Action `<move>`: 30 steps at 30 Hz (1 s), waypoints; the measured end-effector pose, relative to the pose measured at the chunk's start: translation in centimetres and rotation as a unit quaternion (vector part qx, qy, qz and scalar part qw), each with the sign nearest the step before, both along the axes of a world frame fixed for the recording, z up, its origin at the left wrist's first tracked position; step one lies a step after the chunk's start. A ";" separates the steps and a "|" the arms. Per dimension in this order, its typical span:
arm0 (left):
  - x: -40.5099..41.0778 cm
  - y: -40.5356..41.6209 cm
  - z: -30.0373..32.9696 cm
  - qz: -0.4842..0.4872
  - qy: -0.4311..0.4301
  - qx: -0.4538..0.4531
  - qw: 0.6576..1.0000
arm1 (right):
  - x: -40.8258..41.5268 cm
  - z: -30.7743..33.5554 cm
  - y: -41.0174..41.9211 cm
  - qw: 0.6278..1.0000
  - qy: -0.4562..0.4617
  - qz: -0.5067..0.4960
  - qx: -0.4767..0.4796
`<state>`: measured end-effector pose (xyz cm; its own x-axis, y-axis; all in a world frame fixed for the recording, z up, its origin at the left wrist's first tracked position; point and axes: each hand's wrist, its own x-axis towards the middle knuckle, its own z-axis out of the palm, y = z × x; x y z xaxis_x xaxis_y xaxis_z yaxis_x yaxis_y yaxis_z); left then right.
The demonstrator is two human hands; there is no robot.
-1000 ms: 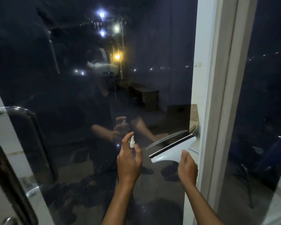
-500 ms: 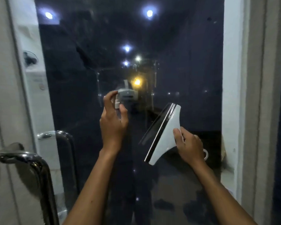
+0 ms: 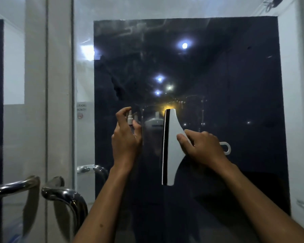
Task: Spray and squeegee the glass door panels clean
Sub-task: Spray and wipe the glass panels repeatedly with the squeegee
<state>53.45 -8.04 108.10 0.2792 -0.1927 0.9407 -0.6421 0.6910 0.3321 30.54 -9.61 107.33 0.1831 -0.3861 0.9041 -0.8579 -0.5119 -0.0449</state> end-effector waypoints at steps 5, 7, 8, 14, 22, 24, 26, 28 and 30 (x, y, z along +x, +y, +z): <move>0.4 -0.3 0.0 -0.006 -0.026 0.009 1.000 | 0.7 -0.5 -0.4 1.000 -0.006 0.008 -0.010; 0.5 -0.6 0.2 -0.011 -0.032 0.009 0.999 | 1.2 -0.5 -0.7 1.000 0.003 0.010 -0.019; 0.6 -0.6 0.4 -0.014 -0.033 0.008 0.999 | 1.5 -0.6 -0.7 1.000 0.008 0.015 -0.022; 0.9 -1.2 2.0 -0.029 -0.039 -0.026 0.999 | 3.3 -0.8 -0.6 0.998 0.048 0.045 -0.018; 1.4 -1.6 1.1 -0.045 -0.011 -0.066 0.997 | 7.9 2.0 -0.4 0.980 0.190 -0.024 -0.049; 1.5 -1.9 0.7 -0.049 -0.006 -0.066 0.997 | 8.9 3.4 -0.5 0.975 0.207 -0.055 -0.049; 1.4 -2.3 0.4 -0.053 -0.005 -0.065 0.996 | 8.8 4.6 -0.4 0.975 0.206 -0.077 -0.035; 1.4 -2.5 0.0 -0.063 -0.002 -0.062 0.996 | 7.3 5.3 -0.2 0.975 0.197 -0.098 -0.010; 1.5 -2.6 -0.2 -0.072 0.001 -0.061 0.996 | 4.5 5.5 -0.1 0.979 0.169 -0.112 0.016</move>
